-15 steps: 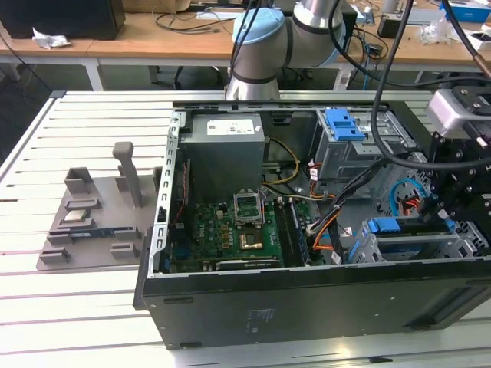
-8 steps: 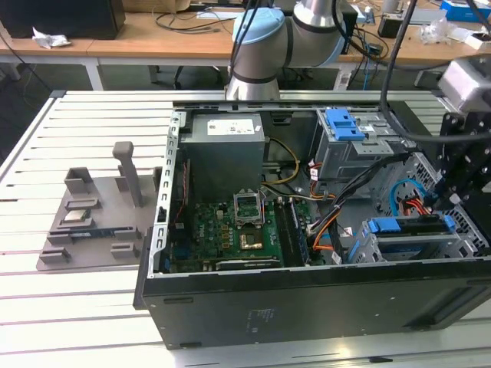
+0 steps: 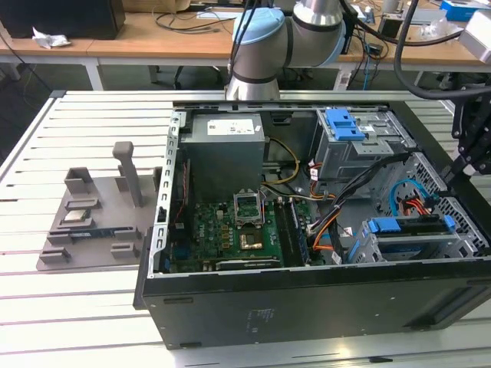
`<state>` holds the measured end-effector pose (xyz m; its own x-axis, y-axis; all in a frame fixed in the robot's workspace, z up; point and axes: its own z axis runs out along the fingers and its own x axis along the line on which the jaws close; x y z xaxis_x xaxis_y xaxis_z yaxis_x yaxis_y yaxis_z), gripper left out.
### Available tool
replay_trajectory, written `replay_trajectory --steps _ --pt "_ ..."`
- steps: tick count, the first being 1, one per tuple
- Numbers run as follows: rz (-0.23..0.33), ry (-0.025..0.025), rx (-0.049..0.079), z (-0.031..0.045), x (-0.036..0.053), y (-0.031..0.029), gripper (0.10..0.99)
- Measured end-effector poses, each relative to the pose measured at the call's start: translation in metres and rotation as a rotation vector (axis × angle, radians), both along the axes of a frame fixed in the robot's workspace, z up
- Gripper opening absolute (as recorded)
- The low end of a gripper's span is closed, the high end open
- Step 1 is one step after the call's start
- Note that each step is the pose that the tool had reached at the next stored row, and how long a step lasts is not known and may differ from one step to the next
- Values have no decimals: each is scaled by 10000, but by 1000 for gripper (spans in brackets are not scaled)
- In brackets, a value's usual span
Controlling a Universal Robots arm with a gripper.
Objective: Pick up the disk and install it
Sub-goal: 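Insert the second disk wire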
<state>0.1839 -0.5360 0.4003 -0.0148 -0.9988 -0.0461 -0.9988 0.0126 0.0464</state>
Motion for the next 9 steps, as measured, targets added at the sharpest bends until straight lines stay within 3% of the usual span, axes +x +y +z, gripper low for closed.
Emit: replay_trajectory --steps 3,7,9 --pt "0 0 -1 0 0 0 114" --pt "0 0 -1 0 0 0 357" --pt "0 0 -1 0 0 0 357"
